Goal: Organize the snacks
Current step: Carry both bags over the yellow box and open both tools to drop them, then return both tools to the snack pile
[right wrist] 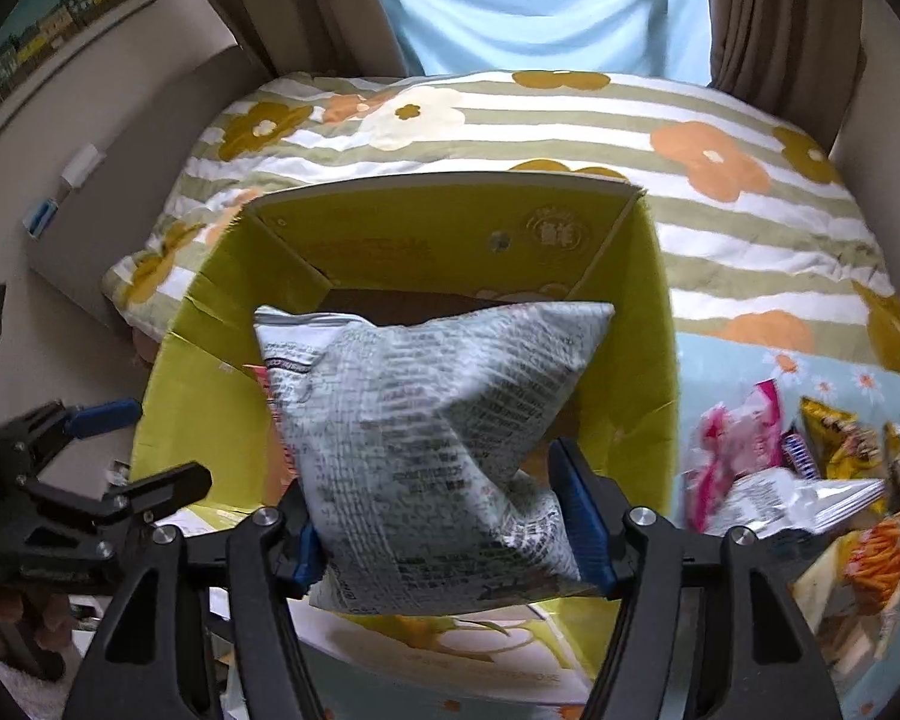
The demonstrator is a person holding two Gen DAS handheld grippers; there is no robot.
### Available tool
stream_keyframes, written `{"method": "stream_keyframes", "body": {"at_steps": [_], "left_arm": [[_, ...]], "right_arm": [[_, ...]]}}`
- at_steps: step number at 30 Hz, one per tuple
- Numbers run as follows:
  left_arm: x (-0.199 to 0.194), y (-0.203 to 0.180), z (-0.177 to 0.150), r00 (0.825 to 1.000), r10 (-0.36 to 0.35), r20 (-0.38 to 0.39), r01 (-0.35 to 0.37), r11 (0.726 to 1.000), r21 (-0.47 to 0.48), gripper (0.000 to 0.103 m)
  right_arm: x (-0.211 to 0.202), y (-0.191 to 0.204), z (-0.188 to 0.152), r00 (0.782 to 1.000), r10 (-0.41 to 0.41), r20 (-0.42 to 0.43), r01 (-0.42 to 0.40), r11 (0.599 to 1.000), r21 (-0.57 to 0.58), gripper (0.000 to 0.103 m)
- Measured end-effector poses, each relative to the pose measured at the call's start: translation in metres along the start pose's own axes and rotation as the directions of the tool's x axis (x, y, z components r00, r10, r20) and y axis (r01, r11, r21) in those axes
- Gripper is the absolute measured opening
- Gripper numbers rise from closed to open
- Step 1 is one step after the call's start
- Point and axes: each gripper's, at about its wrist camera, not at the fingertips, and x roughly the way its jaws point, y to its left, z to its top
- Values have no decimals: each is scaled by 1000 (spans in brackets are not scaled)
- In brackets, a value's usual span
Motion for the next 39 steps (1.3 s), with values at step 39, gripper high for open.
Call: {"method": "stream_keyframes", "body": {"at_steps": [39], "left_arm": [[-43, -164, -24, 963, -205, 174, 162, 959, 233, 98]], "right_arm": [[-161, -104, -81, 949, -179, 260, 132, 973, 189, 102]]}}
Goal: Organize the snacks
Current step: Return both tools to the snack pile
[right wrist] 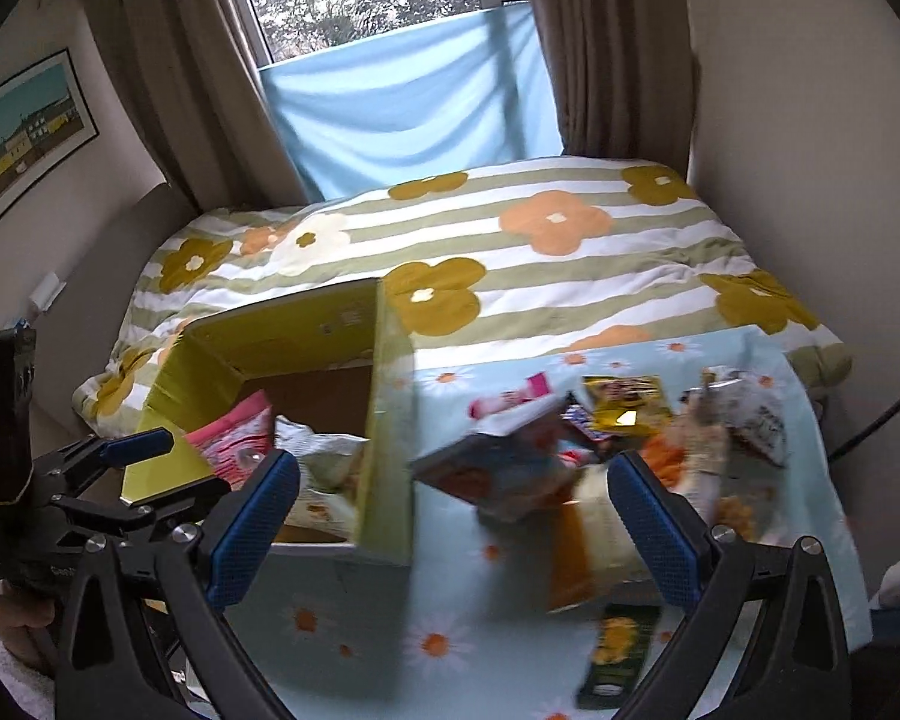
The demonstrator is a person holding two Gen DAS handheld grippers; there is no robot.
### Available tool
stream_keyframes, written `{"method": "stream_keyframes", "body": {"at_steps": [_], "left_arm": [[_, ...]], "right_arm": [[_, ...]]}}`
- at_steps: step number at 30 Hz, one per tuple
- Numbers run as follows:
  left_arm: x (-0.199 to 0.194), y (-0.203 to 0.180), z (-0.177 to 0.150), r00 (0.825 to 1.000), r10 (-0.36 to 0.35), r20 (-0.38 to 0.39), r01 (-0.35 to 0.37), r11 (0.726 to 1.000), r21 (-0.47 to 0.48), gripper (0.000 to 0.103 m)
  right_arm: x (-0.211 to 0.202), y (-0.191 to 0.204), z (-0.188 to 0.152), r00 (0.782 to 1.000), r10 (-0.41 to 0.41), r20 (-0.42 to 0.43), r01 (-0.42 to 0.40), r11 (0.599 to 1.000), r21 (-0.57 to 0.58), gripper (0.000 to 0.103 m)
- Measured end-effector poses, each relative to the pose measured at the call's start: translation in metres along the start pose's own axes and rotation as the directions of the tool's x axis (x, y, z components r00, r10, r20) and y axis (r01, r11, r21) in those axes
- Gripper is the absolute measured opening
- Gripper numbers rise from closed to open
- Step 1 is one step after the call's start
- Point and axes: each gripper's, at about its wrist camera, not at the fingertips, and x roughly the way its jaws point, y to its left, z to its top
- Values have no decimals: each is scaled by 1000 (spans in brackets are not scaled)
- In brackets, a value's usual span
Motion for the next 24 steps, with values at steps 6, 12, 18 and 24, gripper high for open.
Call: {"method": "stream_keyframes", "body": {"at_steps": [6, 12, 18, 24], "left_arm": [[18, -66, 14, 999, 46, 15, -46, 999, -6, 98], [55, -124, 29, 994, 106, -8, -106, 994, 16, 98], [103, -166, 48, 981, 168, -94, -158, 982, 105, 98], [139, -169, 52, 952, 230, -202, -192, 963, 191, 98]], "right_arm": [[-10, -61, -1, 1000, 23, -19, -23, 1000, 2, 102], [-4, -125, 1, 995, 68, -79, -65, 997, 31, 102], [17, -168, -2, 981, 91, -172, -92, 996, 1, 102], [45, -187, -9, 959, 135, -249, -133, 991, 23, 102]]}}
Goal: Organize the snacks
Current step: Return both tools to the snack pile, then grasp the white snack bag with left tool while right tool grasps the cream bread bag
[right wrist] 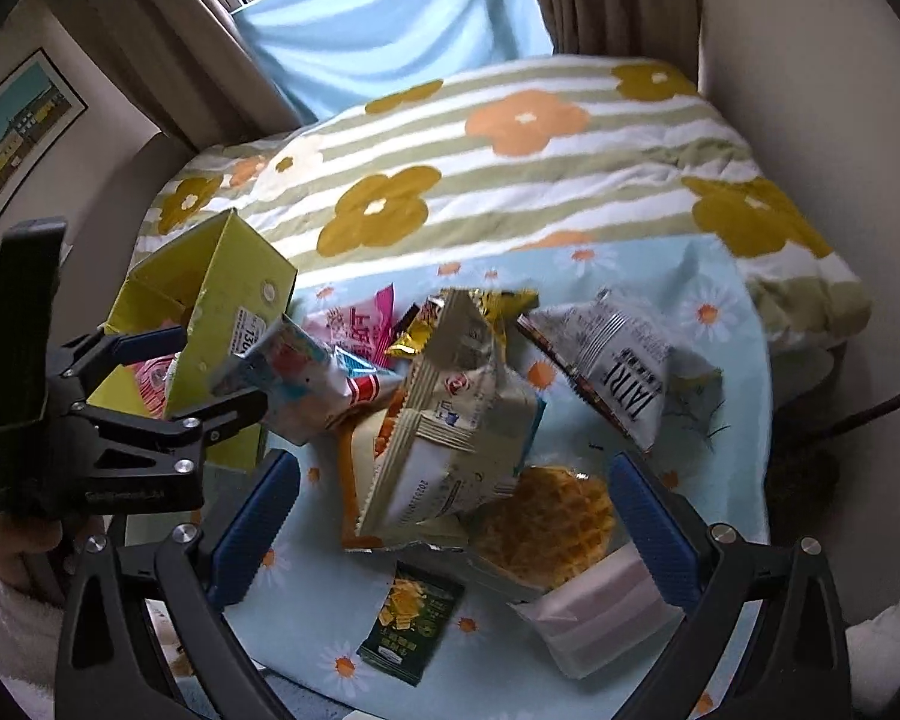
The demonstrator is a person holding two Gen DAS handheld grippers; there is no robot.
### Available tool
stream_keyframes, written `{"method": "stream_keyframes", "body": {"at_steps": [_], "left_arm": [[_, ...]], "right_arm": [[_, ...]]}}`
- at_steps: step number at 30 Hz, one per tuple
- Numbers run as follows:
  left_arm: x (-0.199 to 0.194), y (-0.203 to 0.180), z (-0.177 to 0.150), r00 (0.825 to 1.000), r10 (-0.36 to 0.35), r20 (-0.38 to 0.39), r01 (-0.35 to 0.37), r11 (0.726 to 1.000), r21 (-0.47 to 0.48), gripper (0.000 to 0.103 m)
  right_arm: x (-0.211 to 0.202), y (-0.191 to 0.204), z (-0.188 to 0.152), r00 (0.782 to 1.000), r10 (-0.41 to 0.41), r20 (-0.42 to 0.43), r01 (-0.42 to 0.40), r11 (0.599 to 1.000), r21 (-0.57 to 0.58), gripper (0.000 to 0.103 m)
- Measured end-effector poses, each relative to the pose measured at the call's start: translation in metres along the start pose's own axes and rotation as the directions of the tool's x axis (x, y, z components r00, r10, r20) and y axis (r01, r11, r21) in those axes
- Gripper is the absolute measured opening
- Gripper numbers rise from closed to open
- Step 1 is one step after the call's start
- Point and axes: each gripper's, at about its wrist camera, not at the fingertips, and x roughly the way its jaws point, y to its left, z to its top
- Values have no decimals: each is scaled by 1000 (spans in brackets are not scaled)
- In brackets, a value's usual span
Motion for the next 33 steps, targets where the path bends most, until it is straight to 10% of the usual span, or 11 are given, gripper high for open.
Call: {"method": "stream_keyframes", "body": {"at_steps": [17, 24, 33], "left_arm": [[77, -1, 8, 983, -13, -185, 43, 987, 155, 97], [85, 6, 4, 982, -36, -186, 67, 984, 162, 69], [73, 11, 1, 986, -58, -156, 83, 984, 159, 63]], "right_arm": [[76, -4, 6, 988, -3, -152, 10, 999, 43, 102], [93, 3, 11, 984, -12, -176, 22, 998, 52, 102], [99, 3, 14, 984, -38, -175, 53, 995, 81, 102]]}}
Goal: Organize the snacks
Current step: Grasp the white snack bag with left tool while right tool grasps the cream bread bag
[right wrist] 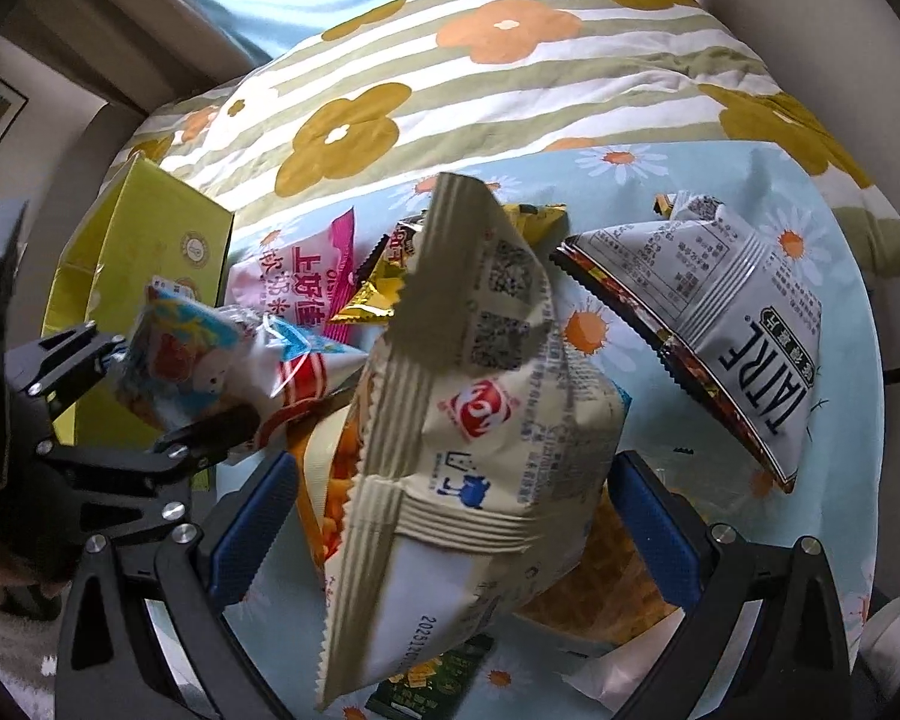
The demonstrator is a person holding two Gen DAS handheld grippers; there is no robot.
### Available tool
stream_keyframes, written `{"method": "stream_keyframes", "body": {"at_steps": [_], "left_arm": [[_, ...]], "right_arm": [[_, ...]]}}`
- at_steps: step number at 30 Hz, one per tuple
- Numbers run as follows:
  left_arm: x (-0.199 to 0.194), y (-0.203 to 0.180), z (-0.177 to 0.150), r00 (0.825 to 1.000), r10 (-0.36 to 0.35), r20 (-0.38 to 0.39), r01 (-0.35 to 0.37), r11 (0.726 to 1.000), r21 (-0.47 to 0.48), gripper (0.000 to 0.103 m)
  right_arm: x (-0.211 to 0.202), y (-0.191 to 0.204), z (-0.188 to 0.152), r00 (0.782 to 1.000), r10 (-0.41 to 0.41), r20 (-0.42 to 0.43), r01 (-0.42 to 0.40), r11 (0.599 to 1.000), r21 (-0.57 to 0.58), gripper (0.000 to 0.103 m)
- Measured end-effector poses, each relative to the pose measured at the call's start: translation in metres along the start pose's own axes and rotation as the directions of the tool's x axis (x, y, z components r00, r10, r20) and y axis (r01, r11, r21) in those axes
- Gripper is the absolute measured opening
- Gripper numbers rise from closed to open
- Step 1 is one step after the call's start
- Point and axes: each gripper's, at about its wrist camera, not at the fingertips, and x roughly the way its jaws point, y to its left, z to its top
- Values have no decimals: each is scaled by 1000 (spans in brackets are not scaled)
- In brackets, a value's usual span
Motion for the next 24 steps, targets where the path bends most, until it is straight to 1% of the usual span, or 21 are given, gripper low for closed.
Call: {"method": "stream_keyframes", "body": {"at_steps": [1, 6, 10, 11, 12, 13, 14, 16, 20, 24], "left_arm": [[-4, 0, -1, 1000, 2, 7, -2, 1000, -10, 62], [-16, 1, -9, 999, 8, 34, -6, 999, -37, 62], [-24, 2, -16, 999, 15, 52, -12, 998, -55, 61], [-26, 2, -18, 998, 16, 58, -13, 998, -61, 61], [-29, 3, -19, 998, 16, 64, -12, 998, -69, 61], [-30, 3, -20, 998, 15, 69, -10, 997, -74, 61], [-33, 3, -22, 997, 15, 76, -9, 997, -83, 61], [-37, 2, -24, 996, 25, 85, -17, 996, -89, 61], [-49, -1, -28, 993, 45, 112, -33, 994, -105, 61], [-65, -4, -33, 987, 60, 146, -41, 991, -128, 61]], "right_arm": [[0, -1, 0, 1000, -1, 1, 1, 1000, 6, 102], [1, -3, 3, 1000, 6, 3, -6, 1000, 27, 102], [2, -4, 4, 1000, -10, 5, 10, 1000, 24, 102], [1, -4, 4, 1000, -14, 13, 14, 1000, 21, 101], [1, -3, 3, 1000, -17, 17, 17, 1000, 18, 99], [1, -3, 3, 1000, -21, 20, 21, 1000, 13, 91], [2, -3, 2, 999, -28, 18, 28, 1000, 4, 77], [2, -3, 0, 999, -30, 16, 30, 1000, -5, 74], [-6, 1, -5, 998, -40, 38, 41, 999, -28, 65], [-23, 5, -10, 995, -57, 77, 62, 996, -60, 64]]}}
